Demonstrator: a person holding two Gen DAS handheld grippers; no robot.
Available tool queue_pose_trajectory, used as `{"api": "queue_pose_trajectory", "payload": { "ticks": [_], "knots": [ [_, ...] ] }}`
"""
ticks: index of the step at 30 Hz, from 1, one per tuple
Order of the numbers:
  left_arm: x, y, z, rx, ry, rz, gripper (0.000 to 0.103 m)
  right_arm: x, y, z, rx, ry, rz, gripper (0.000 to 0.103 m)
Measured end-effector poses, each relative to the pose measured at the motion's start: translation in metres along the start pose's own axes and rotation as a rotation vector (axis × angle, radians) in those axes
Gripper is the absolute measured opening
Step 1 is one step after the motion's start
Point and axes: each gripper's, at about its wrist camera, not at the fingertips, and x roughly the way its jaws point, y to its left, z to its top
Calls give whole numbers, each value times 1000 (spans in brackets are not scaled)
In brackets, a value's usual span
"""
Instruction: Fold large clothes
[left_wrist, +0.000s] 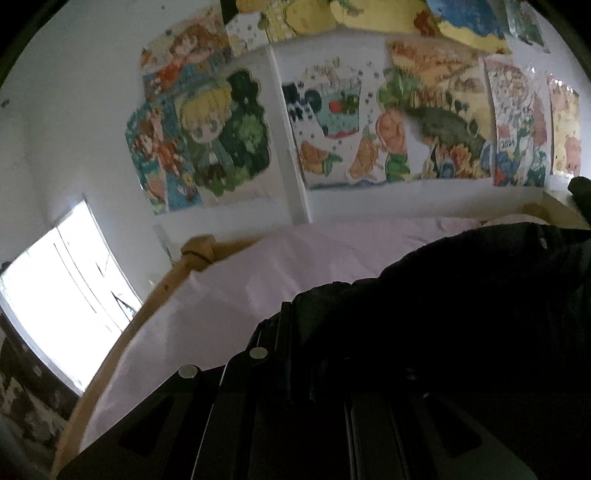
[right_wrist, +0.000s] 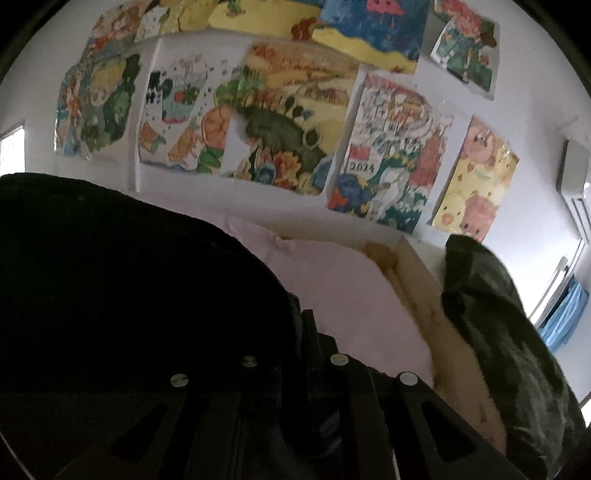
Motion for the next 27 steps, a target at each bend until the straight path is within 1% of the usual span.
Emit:
{"api": "queue_pose_trajectory", "payload": {
  "ticks": [4,7,10,18,19,20,21,22,23,24,25,26,27],
  "knots": [
    [13,2,-6,-37,32,-29,5,14,2,-8,-2,37,1,9],
    [11,2,-8,-30,16,-44,5,18,0,-13,15,48,8,9],
    [8,4,-8,-50,6,-58,6,19,-3,-15,44,49,21,10],
    [13,9,-11,-80,24,-93,11,19,-3,-16,56,49,29,14],
    [14,10,-12,-83,28,-97,14,19,-3,-16,63,48,30,14],
    [16,11,-14,-93,32,-100,17,19,-4,-15,67,45,30,18],
    [16,13,-15,-107,32,-105,31,18,-5,-16,76,37,31,25],
    [16,16,-17,-128,29,-122,50,18,-6,-16,80,33,32,28],
    [14,20,-18,-150,17,-135,59,19,-6,-15,82,32,28,37],
    [11,23,-20,-174,-2,-142,70,17,-8,-15,92,21,25,52],
    [8,26,-21,-193,-18,-157,73,16,-9,-16,97,12,28,60],
    [7,29,-21,-202,-21,-173,73,14,-11,-17,104,-5,34,66],
    [5,30,-21,-207,-16,-191,74,12,-11,-17,104,-11,39,68]
  ]
}}
